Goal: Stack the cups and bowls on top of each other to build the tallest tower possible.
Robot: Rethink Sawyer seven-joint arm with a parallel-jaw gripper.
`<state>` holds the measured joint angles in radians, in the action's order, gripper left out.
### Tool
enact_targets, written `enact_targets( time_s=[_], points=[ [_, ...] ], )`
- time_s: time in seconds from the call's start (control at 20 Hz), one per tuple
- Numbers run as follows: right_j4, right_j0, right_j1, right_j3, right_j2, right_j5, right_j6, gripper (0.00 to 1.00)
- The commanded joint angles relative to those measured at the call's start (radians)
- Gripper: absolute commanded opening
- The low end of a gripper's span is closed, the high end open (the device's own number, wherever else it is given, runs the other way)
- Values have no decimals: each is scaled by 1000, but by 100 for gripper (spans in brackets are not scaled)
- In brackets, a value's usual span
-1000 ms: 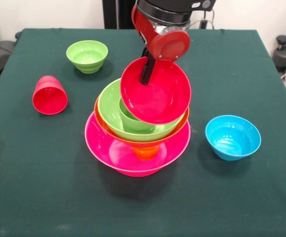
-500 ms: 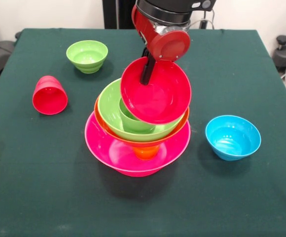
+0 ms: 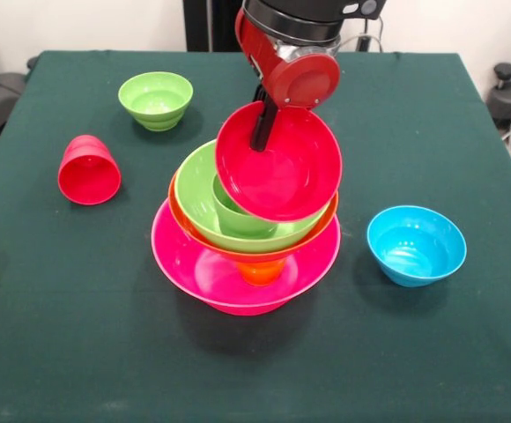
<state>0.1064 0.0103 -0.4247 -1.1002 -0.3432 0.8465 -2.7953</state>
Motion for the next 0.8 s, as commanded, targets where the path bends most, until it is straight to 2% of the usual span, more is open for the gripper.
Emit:
enact_targets(
  time_s=[0.05, 0.1, 0.15, 0.8],
  points=[
    [-7, 9, -21, -49, 93, 61, 31, 0],
    [-9, 10, -23, -51, 92, 61, 34, 0],
    [-15, 9, -23, -51, 88, 64, 40, 100],
    [-58, 48, -77, -143, 97, -16, 127, 100]
  ],
)
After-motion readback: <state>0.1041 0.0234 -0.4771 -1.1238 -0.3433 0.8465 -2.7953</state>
